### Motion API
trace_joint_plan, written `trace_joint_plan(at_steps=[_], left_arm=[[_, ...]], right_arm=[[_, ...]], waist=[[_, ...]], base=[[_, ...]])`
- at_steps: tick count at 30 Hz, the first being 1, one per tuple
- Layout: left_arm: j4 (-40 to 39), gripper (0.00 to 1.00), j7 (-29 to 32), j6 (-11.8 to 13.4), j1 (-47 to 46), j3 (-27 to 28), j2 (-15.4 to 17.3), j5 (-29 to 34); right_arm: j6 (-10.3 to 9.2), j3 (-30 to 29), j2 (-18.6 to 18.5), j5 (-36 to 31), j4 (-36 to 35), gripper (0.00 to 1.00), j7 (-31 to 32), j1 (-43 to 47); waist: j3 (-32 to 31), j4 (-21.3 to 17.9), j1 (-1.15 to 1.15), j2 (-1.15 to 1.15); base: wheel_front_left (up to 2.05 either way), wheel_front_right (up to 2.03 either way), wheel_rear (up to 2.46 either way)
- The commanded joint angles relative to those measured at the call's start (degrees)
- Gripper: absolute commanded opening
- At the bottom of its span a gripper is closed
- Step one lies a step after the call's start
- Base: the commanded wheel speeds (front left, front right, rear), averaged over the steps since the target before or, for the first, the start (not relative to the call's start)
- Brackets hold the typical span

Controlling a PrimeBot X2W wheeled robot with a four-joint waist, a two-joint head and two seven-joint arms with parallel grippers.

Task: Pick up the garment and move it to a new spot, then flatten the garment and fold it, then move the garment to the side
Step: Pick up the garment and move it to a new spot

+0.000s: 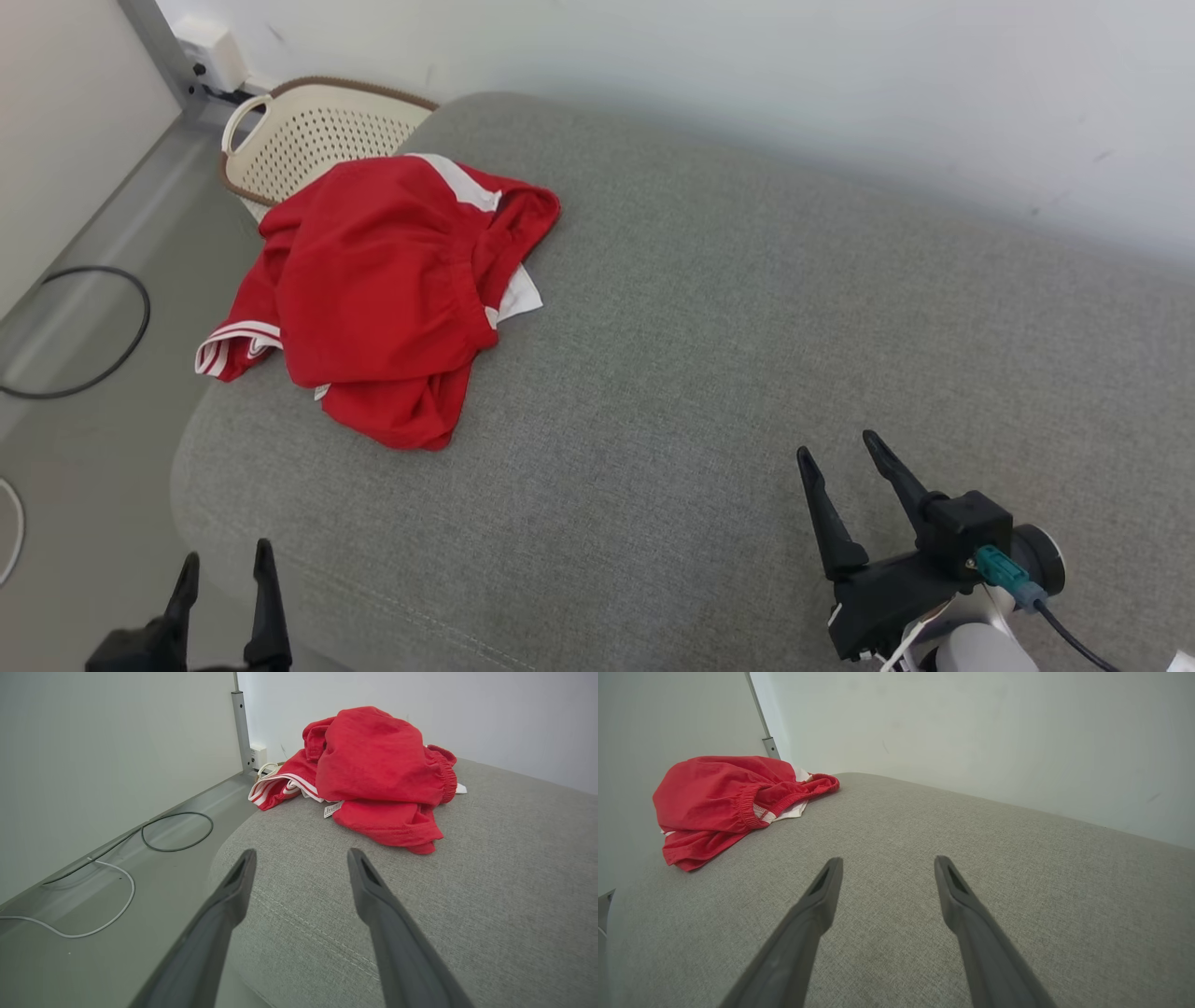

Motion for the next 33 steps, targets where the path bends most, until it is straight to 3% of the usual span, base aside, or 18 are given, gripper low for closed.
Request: trace_joint_plan(at_steps=[1, 6, 11, 27, 33], left_arm=[[0.6, 1.0, -0.25, -0.91, -1.56, 0.18, -0.12, -1.1], [3.04, 1.0, -0.25, -4.09, -6.76, 1.5, -0.11, -2.82], [6.11, 1.0, -0.25, -5.48, -12.87, 2.93, 1.65, -1.41], [19.34, 1.0, -0.25, -6.43, -29.29, 5.31, 7.78, 0.05], [26.04, 1.0, -0.25, -4.92, -33.26, 6.45, 8.69, -0.07]], right_arm=[[0.04, 0.32, -0.85, 0.22, 0.05, 1.0, -0.06, -0.66], [0.04, 0.65, -2.64, -0.34, -0.48, 1.0, -0.05, -1.98], [0.04, -0.16, -3.85, -0.61, -1.9, 1.0, -0.05, -2.78], [0.04, -0.87, -6.68, -1.16, -5.43, 1.0, -0.05, -5.06], [0.03, -1.88, -6.65, -1.27, -5.42, 1.0, -0.02, -4.73]], waist=[[1.76, -0.33, 0.0, 0.0], [4.47, -2.0, 0.0, 0.0], [7.46, -4.2, 0.0, 0.0], [15.35, -9.11, 0.0, 0.0], [17.6, -10.31, 0.0, 0.0]], base=[[0.0, 0.0, 0.0], [0.0, 0.0, 0.0], [0.0, 0.0, 0.0], [0.0, 0.0, 0.0], [0.0, 0.0, 0.0]])
